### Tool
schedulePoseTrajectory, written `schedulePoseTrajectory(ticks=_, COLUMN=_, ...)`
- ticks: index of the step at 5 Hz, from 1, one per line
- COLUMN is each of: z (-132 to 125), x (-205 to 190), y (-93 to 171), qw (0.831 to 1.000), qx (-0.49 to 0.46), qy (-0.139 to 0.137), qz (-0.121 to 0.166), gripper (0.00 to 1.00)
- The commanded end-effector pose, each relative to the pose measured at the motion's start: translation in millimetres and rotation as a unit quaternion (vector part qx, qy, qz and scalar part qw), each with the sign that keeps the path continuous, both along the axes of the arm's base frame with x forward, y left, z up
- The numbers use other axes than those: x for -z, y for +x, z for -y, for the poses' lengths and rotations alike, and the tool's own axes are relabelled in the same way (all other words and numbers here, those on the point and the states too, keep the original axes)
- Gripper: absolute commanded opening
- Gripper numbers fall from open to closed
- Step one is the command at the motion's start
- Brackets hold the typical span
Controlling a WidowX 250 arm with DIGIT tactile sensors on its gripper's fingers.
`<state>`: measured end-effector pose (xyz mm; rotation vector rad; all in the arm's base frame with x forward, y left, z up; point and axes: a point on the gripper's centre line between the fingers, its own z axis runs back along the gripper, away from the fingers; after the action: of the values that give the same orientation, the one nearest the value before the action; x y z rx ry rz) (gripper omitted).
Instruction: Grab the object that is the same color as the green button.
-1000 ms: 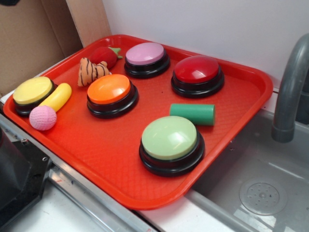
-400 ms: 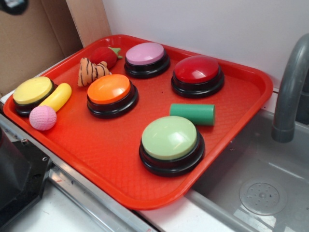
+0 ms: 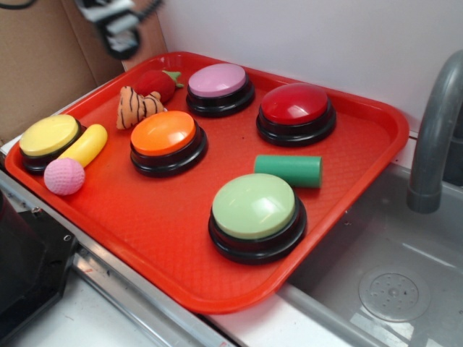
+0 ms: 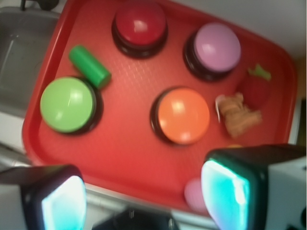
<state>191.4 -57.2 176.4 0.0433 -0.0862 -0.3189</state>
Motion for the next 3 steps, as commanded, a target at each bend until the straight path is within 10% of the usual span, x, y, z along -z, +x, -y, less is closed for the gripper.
schedulePoseTrajectory(ticks=1, z=43.3, x=66.4, y=58.5, qw=0.999, qx=-0.004, qy=-0.033, qz=-0.001, gripper=1.0)
schedulePoseTrajectory(ticks=3, z=77.9, x=111.6, y=89.5, qw=0.997, qx=0.012, qy=-0.073, qz=-0.005, gripper=1.0)
